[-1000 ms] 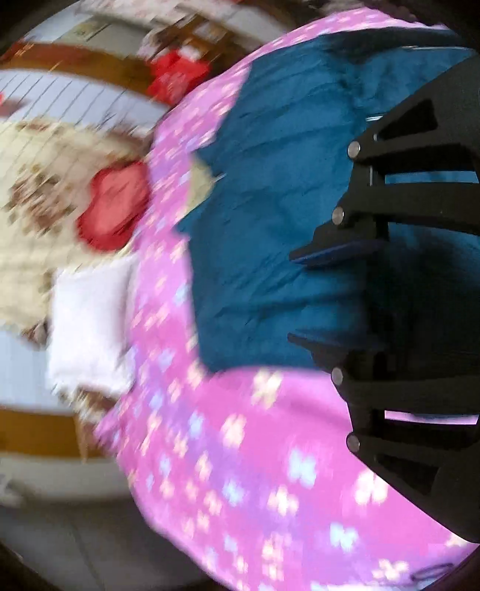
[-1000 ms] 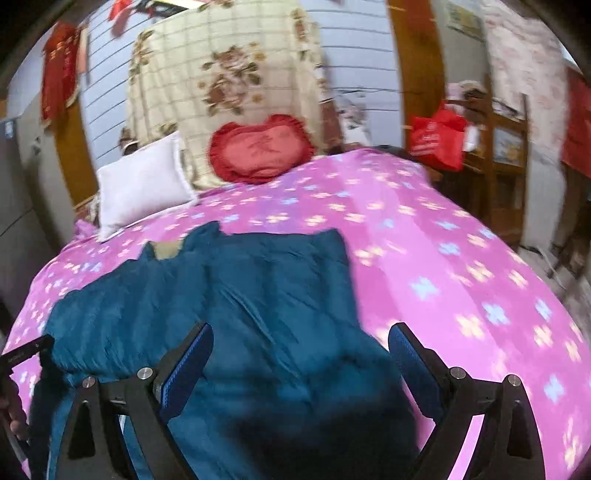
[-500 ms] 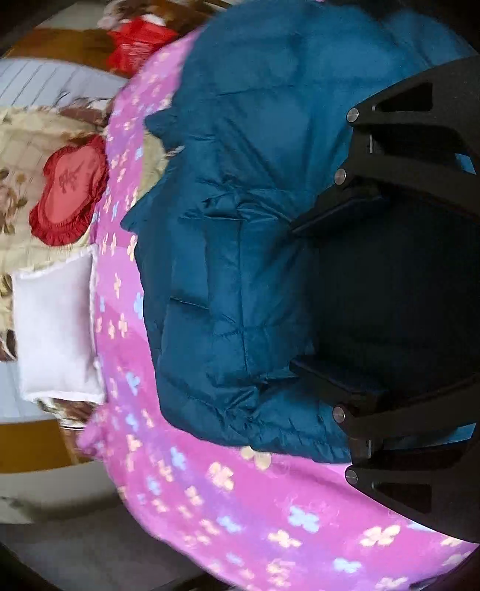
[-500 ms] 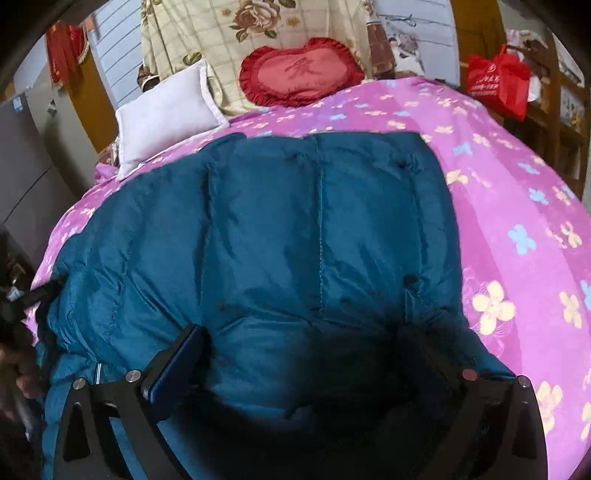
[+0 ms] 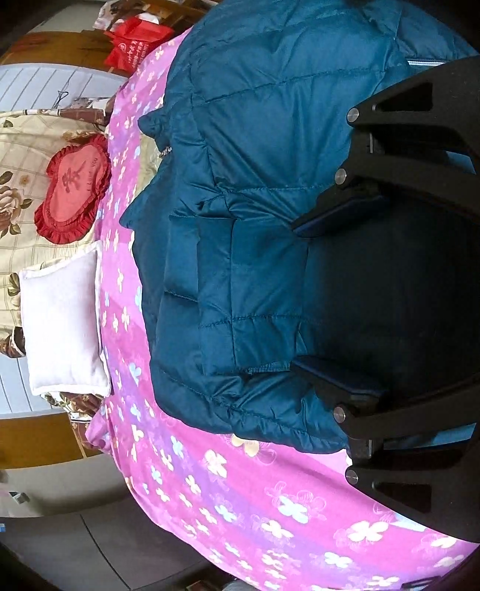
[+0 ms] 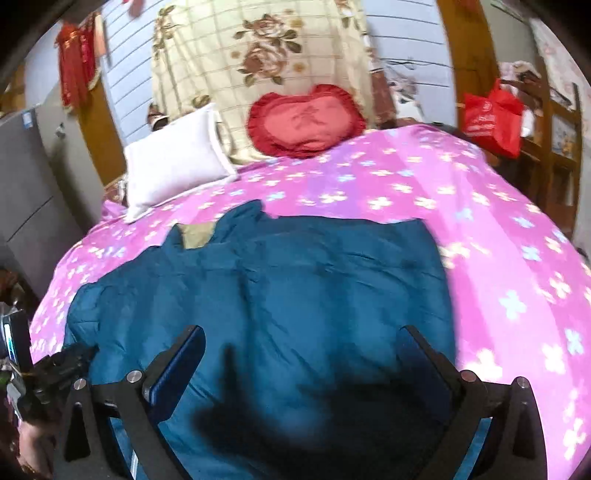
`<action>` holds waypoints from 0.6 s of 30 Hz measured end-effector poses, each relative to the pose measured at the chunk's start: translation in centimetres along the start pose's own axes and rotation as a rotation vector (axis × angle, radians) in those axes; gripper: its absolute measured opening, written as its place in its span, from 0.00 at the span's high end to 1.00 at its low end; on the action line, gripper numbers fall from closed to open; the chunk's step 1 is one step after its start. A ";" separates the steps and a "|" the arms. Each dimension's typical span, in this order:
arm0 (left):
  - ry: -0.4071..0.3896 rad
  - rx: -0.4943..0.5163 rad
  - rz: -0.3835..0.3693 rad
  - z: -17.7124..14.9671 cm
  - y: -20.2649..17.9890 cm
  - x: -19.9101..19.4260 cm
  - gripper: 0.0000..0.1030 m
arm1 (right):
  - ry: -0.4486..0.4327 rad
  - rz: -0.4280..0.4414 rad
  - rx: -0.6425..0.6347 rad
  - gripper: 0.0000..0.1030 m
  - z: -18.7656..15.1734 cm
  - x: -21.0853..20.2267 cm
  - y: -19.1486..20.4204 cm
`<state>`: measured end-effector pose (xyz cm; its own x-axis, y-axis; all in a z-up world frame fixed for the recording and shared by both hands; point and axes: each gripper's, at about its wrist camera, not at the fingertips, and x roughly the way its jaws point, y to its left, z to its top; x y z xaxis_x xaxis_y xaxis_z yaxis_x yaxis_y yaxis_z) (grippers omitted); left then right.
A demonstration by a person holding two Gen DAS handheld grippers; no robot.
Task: Fold large clothes
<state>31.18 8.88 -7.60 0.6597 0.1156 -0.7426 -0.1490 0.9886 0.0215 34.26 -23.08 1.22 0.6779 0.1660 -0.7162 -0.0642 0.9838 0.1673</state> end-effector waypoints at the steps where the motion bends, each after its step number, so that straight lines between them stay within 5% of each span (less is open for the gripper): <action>1: -0.001 -0.001 0.000 0.0 0.0 0.0 0.33 | 0.066 -0.028 -0.031 0.00 -0.5 2.2 0.2; 9: 0.000 0.003 0.005 -0.1 0.0 -0.1 0.33 | 0.113 -0.022 -0.012 0.00 -0.9 2.7 -0.5; 14: 0.001 -0.002 0.001 -0.1 0.1 -0.1 0.33 | -0.019 -0.073 0.021 0.00 0.7 0.1 0.3; 17: 0.000 -0.002 0.000 -0.1 0.1 -0.1 0.33 | 0.128 -0.124 -0.002 0.00 -0.6 3.6 0.4; 18: 0.001 -0.003 -0.001 -0.1 0.2 -0.1 0.33 | 0.116 -0.129 -0.006 0.00 -0.8 3.7 0.5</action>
<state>31.02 9.01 -7.55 0.6590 0.1145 -0.7433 -0.1508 0.9884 0.0185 36.12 -21.96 -1.93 0.5917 0.0446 -0.8050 0.0134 0.9978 0.0651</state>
